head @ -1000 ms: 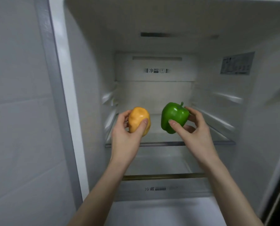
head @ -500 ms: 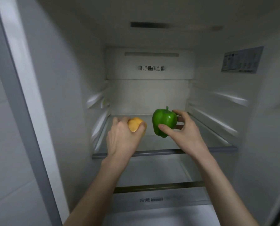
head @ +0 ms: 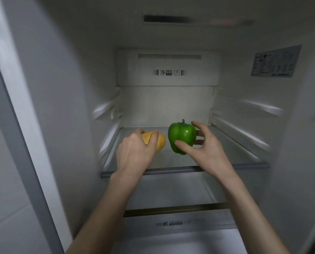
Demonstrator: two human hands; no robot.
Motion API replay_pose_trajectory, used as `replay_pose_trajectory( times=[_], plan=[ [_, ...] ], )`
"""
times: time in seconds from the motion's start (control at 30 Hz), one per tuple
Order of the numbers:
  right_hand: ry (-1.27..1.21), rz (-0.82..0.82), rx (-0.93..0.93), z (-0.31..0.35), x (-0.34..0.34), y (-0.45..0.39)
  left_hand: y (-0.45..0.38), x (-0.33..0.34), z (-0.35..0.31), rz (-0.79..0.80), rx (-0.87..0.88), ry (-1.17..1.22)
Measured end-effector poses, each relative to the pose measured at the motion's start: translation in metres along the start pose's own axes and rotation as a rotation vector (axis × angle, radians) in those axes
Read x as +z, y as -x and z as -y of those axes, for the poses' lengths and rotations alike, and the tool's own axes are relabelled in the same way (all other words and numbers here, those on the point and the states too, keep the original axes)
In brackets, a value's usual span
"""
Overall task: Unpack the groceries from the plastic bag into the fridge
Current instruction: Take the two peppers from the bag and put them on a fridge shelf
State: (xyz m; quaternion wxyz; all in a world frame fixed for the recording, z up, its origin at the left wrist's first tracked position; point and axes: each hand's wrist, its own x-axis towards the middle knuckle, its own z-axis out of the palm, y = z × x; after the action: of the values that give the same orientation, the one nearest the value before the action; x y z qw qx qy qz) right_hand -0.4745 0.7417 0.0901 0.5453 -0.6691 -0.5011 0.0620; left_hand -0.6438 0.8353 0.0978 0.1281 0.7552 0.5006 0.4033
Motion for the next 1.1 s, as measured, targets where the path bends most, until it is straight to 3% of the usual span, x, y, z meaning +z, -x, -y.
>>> replay_pose_trajectory(
  times=[0.47,0.73,0.9,1.0,1.1],
  plan=[
    [0.046,0.004,-0.036,0.006,-0.001,0.005,0.008,-0.007,0.003,-0.095,0.05,-0.013],
    [0.067,0.017,-0.062,0.008,-0.003,0.012,0.029,-0.012,0.013,-0.119,0.243,-0.044],
    [0.066,-0.072,-0.112,0.01,-0.007,0.035,0.045,-0.012,0.019,-0.174,0.354,-0.056],
    [0.185,-0.14,-0.212,0.006,-0.013,0.057,0.059,-0.016,0.018,-0.208,0.396,-0.059],
    [0.49,-0.245,-0.397,-0.002,-0.026,0.078,0.075,-0.021,0.014,-0.23,0.427,-0.063]
  ],
)
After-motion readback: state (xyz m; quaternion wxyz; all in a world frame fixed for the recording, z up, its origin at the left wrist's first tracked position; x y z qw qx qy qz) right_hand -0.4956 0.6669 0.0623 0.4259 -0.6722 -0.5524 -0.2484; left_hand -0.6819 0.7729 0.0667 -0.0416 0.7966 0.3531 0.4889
